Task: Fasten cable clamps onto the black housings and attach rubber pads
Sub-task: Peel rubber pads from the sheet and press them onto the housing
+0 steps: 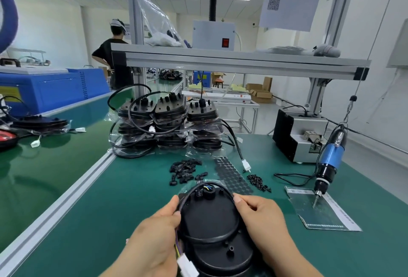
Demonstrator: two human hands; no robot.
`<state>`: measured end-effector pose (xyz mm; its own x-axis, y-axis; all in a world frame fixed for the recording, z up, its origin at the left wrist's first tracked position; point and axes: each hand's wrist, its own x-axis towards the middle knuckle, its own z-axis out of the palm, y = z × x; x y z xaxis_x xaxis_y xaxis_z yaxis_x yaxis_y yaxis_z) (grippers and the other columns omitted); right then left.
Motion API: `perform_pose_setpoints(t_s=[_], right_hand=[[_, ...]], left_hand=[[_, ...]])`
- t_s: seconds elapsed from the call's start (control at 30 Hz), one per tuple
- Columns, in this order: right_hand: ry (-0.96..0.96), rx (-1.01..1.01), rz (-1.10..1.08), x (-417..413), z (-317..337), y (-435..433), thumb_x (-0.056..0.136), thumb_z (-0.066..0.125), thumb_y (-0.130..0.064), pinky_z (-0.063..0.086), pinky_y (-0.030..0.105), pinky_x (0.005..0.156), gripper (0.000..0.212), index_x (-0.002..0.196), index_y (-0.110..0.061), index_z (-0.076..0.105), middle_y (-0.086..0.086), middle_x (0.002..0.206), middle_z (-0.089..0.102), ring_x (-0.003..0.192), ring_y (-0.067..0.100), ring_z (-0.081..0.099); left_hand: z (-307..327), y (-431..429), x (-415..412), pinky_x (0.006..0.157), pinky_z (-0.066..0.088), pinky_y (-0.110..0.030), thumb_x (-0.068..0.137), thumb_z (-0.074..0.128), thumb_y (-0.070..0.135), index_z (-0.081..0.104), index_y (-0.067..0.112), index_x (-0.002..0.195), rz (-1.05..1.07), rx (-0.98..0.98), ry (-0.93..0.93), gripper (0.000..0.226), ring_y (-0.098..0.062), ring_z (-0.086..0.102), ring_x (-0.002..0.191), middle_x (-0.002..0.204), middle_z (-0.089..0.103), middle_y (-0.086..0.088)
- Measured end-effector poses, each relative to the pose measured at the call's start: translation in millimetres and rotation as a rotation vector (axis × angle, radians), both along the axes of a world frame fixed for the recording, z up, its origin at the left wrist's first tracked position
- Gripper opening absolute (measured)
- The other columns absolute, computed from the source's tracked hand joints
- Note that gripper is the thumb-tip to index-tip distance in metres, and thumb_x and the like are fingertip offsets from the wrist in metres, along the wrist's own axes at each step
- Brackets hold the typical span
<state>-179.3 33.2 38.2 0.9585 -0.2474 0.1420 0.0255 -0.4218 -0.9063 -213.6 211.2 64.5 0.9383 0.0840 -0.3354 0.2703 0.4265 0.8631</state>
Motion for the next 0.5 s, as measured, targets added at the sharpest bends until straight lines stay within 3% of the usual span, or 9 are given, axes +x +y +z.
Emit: perform_pose_setpoints(t_s=[0.07,0.13,0.23,0.33,0.5], right_hand=[[0.012,0.057,-0.005,1,0,1,0.088,0.067,-0.033,0.056,0.032,0.085,0.015,0.077,-0.036,0.077,-0.016,0.084,0.074,0.087,0.008,0.069],[0.004,0.078,-0.006,3,2,3,0.087,0.069,-0.029,0.051,0.027,0.09,0.009,0.087,-0.035,0.076,-0.026,0.086,0.07,0.094,0.001,0.065],[-0.038,0.079,0.008,9,6,5,0.088,0.069,-0.024,0.046,0.018,0.083,0.009,0.094,-0.027,0.076,-0.031,0.091,0.065,0.095,-0.003,0.062],[-0.046,0.087,0.038,21,14,14,0.09,0.067,-0.021,0.043,0.014,0.076,0.014,0.101,-0.022,0.076,-0.022,0.103,0.068,0.092,-0.004,0.06],[0.01,0.109,0.117,46,28,44,0.092,0.063,-0.016,0.048,0.035,0.101,0.021,0.11,-0.019,0.073,-0.007,0.115,0.069,0.108,0.012,0.062]], left_hand=[[-5,-3,0,0.091,0.05,-0.044,0.097,0.037,-0.008,0.045,0.006,0.138,0.064,-0.046,-0.005,0.045,-0.034,0.058,0.111,0.13,0.057,-0.018],[-9,-2,0,0.108,0.037,-0.048,0.096,0.039,-0.009,0.042,0.002,0.14,0.062,-0.04,-0.053,0.046,-0.034,0.052,0.122,0.136,0.052,-0.017],[-9,-1,1,0.111,0.033,-0.049,0.096,0.039,-0.008,0.042,0.003,0.14,0.071,-0.037,-0.11,0.046,-0.033,0.05,0.125,0.135,0.053,-0.016],[-3,3,7,0.111,0.033,-0.048,0.097,0.038,-0.007,0.04,0.005,0.141,0.11,-0.042,-0.108,0.046,-0.033,0.049,0.126,0.137,0.052,-0.015],[2,24,18,0.11,0.034,-0.047,0.099,0.034,-0.005,0.036,0.008,0.145,0.197,-0.096,-0.127,0.047,-0.03,0.049,0.127,0.141,0.049,-0.012]])
